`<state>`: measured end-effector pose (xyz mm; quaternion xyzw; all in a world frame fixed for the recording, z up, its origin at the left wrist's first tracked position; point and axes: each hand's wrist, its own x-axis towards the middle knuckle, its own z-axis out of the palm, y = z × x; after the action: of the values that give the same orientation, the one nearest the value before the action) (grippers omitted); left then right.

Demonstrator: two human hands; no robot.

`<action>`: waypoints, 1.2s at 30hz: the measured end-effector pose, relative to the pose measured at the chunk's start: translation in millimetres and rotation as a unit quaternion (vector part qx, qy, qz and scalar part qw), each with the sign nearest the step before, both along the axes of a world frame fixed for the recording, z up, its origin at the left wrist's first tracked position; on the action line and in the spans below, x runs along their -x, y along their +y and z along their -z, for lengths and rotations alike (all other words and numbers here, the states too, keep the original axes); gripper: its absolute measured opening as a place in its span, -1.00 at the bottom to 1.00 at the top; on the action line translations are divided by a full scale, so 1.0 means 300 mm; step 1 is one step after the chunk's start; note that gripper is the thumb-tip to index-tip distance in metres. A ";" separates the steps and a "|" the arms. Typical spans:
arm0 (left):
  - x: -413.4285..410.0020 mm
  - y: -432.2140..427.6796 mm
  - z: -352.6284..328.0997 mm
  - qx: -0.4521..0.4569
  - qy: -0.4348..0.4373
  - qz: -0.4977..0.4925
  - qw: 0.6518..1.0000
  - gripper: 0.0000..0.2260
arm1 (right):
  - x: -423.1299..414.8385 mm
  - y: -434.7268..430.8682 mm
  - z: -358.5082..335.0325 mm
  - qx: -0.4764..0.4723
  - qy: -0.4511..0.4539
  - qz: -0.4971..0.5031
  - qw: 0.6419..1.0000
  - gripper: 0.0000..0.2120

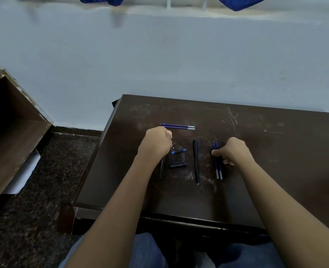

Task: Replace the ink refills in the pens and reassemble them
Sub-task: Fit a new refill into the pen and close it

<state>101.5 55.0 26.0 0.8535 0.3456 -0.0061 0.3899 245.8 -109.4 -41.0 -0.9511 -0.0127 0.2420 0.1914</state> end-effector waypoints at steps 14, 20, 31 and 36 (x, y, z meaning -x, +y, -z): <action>0.009 0.023 0.007 0.024 0.001 -0.023 0.999 -0.74 | -0.004 0.021 0.007 -0.003 0.036 0.009 0.999 -0.84; 0.002 0.038 -0.006 0.035 0.082 -0.020 0.996 -0.72 | -0.023 0.085 -0.075 -0.132 -0.049 -0.075 0.987 -0.75; 0.008 0.048 0.006 0.064 0.005 -0.020 0.998 -0.69 | 0.131 0.225 -0.182 -0.576 -0.047 -0.031 0.815 -0.85; 0.013 0.044 -0.003 0.057 0.007 -0.005 0.998 -0.70 | 0.146 0.240 -0.178 -0.586 -0.040 -0.031 0.808 -0.83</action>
<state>97.6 68.2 26.9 0.8283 0.3514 -0.0299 0.4353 202.0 -37.4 12.5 -0.6660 -0.1889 0.1559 0.7046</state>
